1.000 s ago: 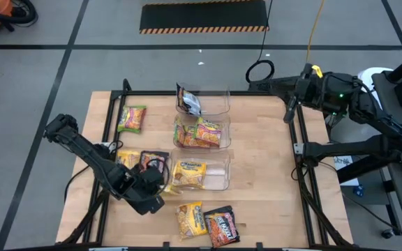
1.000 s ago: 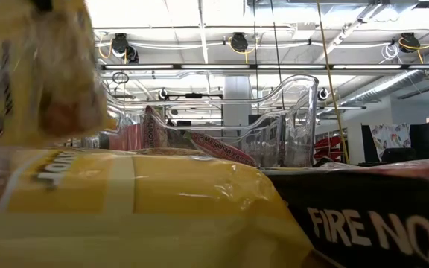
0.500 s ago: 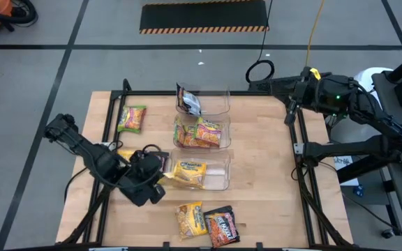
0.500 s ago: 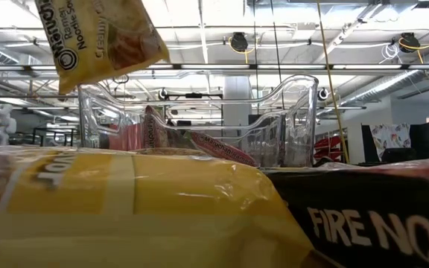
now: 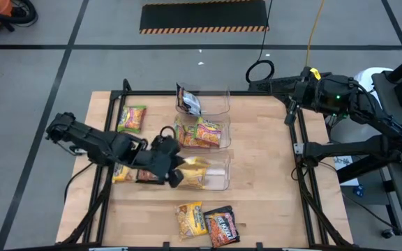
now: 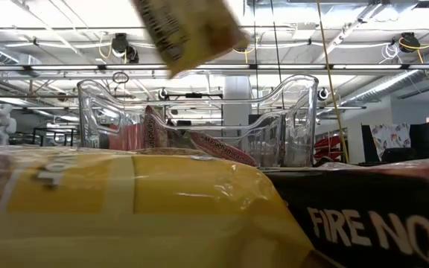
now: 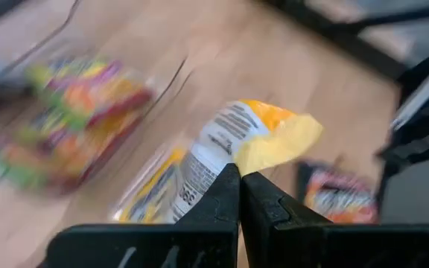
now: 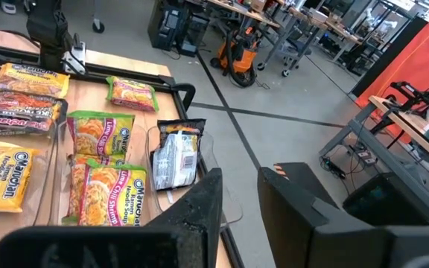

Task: Sort Maruchan noodles
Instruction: Put the yellow noodle pack into the bottom transparent bin

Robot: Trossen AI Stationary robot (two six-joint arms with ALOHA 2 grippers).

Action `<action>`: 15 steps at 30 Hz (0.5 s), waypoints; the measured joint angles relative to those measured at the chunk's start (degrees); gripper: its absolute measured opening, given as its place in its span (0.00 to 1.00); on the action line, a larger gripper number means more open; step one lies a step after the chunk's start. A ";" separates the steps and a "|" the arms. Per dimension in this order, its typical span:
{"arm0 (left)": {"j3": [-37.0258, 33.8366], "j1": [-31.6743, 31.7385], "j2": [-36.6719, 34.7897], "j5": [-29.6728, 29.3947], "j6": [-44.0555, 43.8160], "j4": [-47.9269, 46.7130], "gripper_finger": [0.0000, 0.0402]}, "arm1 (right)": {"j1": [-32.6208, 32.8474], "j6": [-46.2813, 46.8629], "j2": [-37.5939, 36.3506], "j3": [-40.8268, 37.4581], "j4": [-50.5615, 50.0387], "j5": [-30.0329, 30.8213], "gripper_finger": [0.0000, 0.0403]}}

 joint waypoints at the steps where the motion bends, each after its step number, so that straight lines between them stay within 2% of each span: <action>1: 0.00 0.56 0.18 0.18 1.94 2.58 0.00 | 0.00 0.00 0.00 0.00 0.02 0.02 0.20; 5: 0.00 2.07 1.31 1.81 8.33 8.92 0.00 | 0.00 0.00 0.00 0.00 0.02 0.00 0.20; 15: -0.02 5.10 7.49 8.44 10.97 12.73 0.00 | 0.00 0.00 0.00 0.00 0.02 0.00 0.20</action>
